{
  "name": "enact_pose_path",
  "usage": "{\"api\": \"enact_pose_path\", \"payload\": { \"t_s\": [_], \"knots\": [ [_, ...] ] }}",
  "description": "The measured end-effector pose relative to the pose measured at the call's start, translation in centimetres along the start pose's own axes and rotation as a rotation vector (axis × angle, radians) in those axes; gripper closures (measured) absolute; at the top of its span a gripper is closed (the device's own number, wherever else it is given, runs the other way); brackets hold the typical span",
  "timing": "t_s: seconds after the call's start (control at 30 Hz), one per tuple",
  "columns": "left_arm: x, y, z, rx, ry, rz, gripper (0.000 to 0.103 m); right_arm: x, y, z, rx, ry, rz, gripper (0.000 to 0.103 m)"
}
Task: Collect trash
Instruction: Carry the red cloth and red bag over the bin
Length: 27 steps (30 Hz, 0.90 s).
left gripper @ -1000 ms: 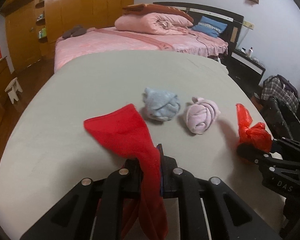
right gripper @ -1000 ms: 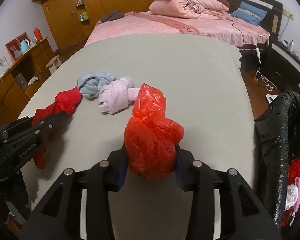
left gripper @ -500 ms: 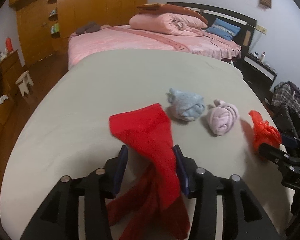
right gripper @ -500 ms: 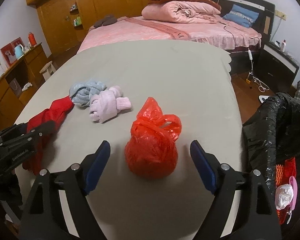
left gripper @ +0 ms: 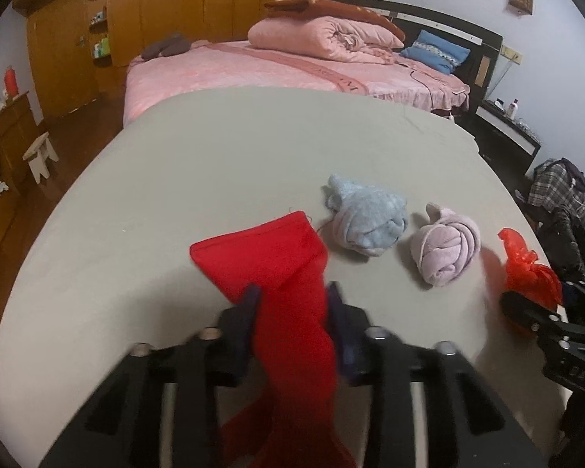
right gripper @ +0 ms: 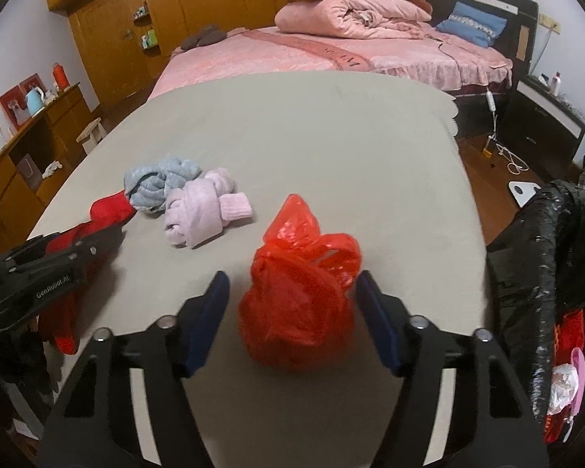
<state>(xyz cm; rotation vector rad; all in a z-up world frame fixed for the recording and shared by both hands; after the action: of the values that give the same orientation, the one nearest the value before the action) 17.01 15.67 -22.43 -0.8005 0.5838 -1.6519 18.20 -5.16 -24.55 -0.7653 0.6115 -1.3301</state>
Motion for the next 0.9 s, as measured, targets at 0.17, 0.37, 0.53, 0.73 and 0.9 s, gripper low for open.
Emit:
{"api": "enact_pose_path", "payload": {
  "t_s": [0.17,0.37,0.53,0.73,0.9],
  "knots": [
    [0.1,-0.3,-0.2,0.008,-0.003,0.002,0.093,-0.9,-0.1,-0.2,-0.006,-0.032,0.021,0.058],
    [0.7,-2.0,0.2,0.056,-0.007,0.002,0.094,-0.5,-1.7,1.0,0.038,-0.024,0.044,0.059],
    [1.8,-4.5,1.2,0.108,0.012,0.002,0.094,0.0,-3.4,2.1,0.075,-0.003,0.063,0.059],
    [3.2,-7.1,2.5,0.161,0.032,-0.003,0.094,0.6,-5.9,3.1,0.122,-0.001,0.078,0.059],
    [5.1,-8.7,3.2,0.187,0.051,-0.011,0.094,1.8,-8.0,3.7,0.161,0.004,0.083,0.059]
  ]
}}
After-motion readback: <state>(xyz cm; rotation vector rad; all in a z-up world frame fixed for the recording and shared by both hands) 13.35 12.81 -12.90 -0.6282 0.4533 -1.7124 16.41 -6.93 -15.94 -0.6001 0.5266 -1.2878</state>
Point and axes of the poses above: each gripper's, at about its wrist camera, not at the fingertips, and y roughly the way its jaws point, x to its right, z to its top, the point moved 4 cm from there along y, roughly the way its jaws point, and after that the axes turned 10 degrees about -z, right-handed, at the moved point
